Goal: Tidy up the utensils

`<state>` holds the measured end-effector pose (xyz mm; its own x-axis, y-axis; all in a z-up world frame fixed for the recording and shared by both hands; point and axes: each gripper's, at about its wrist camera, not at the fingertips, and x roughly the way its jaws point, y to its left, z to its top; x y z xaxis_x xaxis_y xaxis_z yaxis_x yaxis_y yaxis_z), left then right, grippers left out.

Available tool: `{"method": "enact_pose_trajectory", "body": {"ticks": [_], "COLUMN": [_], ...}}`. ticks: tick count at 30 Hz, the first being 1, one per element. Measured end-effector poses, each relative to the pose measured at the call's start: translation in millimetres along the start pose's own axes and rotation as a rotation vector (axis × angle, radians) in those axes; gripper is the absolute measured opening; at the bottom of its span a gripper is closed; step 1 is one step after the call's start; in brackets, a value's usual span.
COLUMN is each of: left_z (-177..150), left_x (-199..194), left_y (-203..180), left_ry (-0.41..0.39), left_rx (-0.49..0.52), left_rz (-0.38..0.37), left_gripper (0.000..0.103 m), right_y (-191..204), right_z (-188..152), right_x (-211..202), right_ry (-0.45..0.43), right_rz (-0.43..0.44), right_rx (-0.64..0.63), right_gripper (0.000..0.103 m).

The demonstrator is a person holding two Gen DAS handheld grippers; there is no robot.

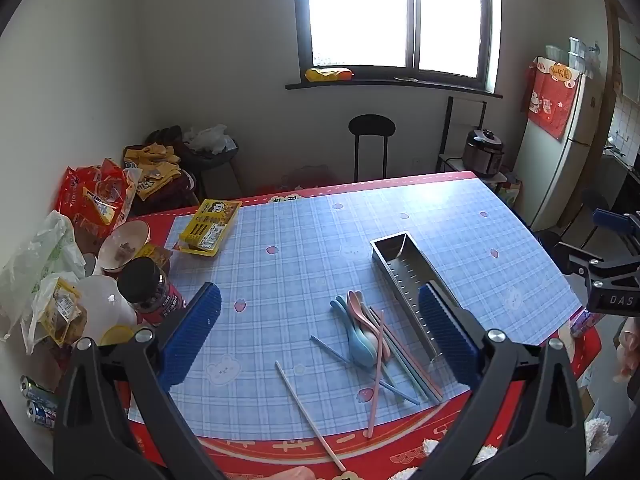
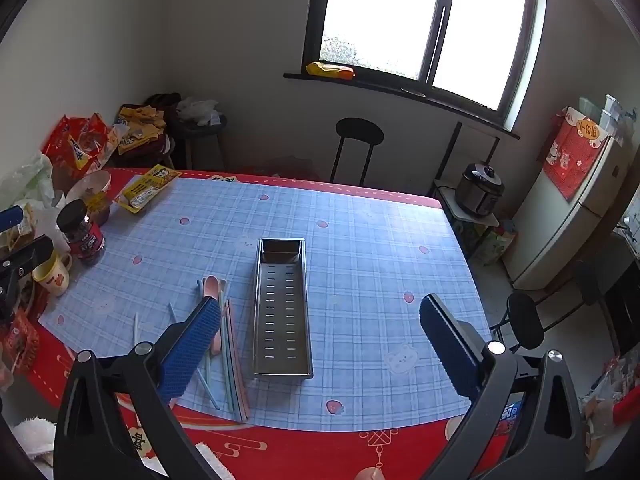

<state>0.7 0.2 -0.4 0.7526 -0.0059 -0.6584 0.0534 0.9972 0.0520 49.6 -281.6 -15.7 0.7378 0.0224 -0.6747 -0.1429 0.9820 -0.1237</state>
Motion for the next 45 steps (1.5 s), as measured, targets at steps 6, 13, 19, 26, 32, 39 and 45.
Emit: {"method": "enact_pose_trajectory", "body": {"ticks": [6, 13, 19, 26, 32, 39, 45], "left_z": [3, 4, 4, 10, 8, 5, 4], "left_x": [-2, -3, -5, -4, -7, -9, -9], "left_y": [-1, -2, -3, -4, 0, 2, 3], "left_ry": [-0.011, -0.014, -0.013, -0.012, -0.015, -0.018, -0.02], "left_rx": [0.003, 0.005, 0.004, 0.004, -0.003, -0.008, -0.008], "left_rz": [-0.003, -0.001, -0.003, 0.0, -0.006, -0.009, -0.008], "left_gripper": [0.098, 0.098, 0.098, 0.098, 0.098, 0.098, 0.098], "right_y": [-2, -9, -8, -8, -8, -7, -8], "right_z": [0, 0, 2, 3, 4, 3, 3], "right_x": [1, -1, -2, -2, -2, -2, -4], "right_ry": [0.004, -0.005, -0.012, -0.013, -0.014, -0.016, -0.018], "right_rz": [0.008, -0.002, -0.009, -0.009, -0.011, -0.011, -0.013], "right_rx": [0.01, 0.008, 0.006, 0.004, 0.002, 0.001, 0.002], "right_gripper": [0.098, 0.098, 0.098, 0.098, 0.098, 0.098, 0.098]}}
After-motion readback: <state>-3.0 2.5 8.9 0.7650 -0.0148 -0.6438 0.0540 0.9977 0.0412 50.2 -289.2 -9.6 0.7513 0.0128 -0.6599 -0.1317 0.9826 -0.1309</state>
